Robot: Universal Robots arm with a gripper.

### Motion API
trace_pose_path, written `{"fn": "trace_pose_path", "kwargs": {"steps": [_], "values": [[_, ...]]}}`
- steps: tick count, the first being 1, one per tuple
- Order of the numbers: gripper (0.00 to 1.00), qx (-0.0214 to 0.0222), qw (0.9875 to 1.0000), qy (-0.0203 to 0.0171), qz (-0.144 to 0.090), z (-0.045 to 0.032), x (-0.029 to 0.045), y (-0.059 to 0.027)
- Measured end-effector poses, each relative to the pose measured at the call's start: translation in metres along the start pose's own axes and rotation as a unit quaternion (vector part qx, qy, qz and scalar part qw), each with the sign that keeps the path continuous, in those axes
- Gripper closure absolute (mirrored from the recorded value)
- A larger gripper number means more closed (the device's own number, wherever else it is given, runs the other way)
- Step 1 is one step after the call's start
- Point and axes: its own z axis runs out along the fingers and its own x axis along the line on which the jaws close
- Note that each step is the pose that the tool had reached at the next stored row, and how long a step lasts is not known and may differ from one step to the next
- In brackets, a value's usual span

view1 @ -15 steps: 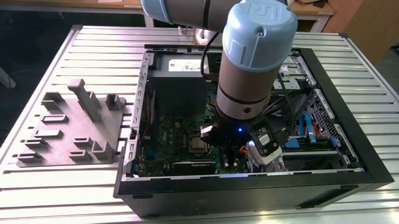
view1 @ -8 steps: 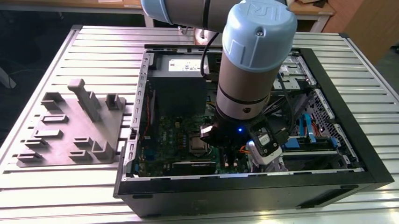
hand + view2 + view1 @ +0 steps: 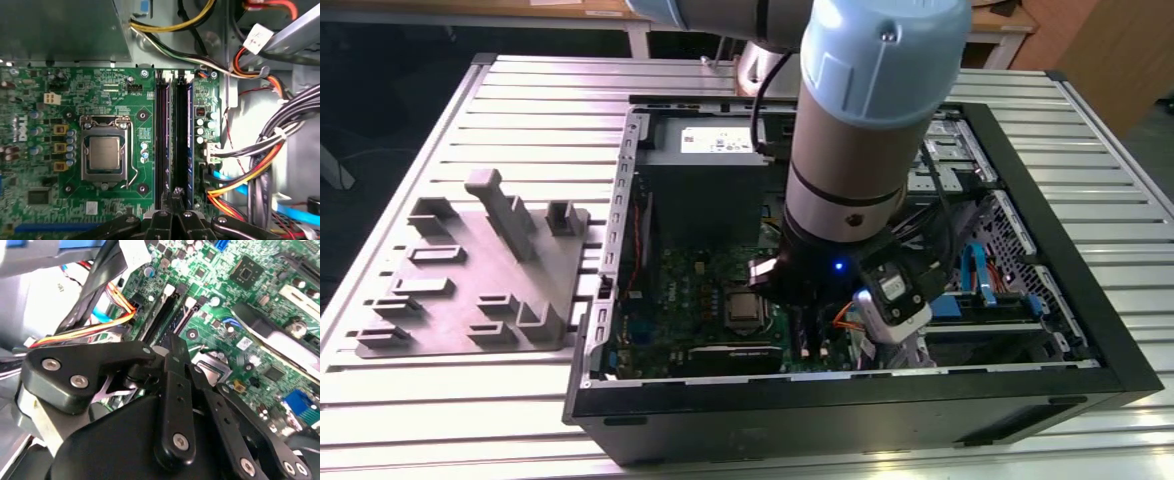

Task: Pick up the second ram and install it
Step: 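Press down the second ram until it locks into place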

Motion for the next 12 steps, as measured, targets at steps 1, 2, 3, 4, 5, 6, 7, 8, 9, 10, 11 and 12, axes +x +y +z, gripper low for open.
{"fn": "trace_pose_path", "kwargs": {"steps": [1, 2, 3, 4, 5, 6, 7, 8, 9, 10, 11, 12], "values": [[0.9, 0.0004, 1.0, 0.0001, 0.0, -0.0027, -0.0001, 0.0001], [0.9, 0.0004, 1.0, 0.0, 0.0, -0.0056, -0.0002, 0.0002], [0.9, 0.0005, 1.0, 0.0, 0.0, -0.0089, -0.0004, 0.0003], [0.9, 0.0005, 1.0, 0.0, 0.0, -0.0111, -0.0004, 0.0003], [0.9, 0.0005, 1.0, 0.0, 0.0, -0.0124, -0.0005, 0.0004], [0.9, 0.0004, 1.0, 0.0, 0.0, -0.0125, -0.0005, 0.0004], [0.9, 0.0004, 1.0, 0.0, 0.0, -0.0125, -0.0005, 0.0004], [0.9, 0.0003, 1.0, 0.0, 0.0, -0.0124, -0.0005, 0.0004], [0.9, 0.0004, 1.0, 0.0, 0.0, -0.0125, -0.0005, 0.0004], [0.9, 0.0006, 1.0, 0.0, 0.0, -0.0127, -0.0005, 0.0011], [0.9, 0.0005, 1.0, 0.0, 0.0, -0.0125, -0.0004, 0.0031], [0.9, 0.0005, 1.0, 0.0, 0.0, -0.0123, -0.0004, 0.0065]]}}
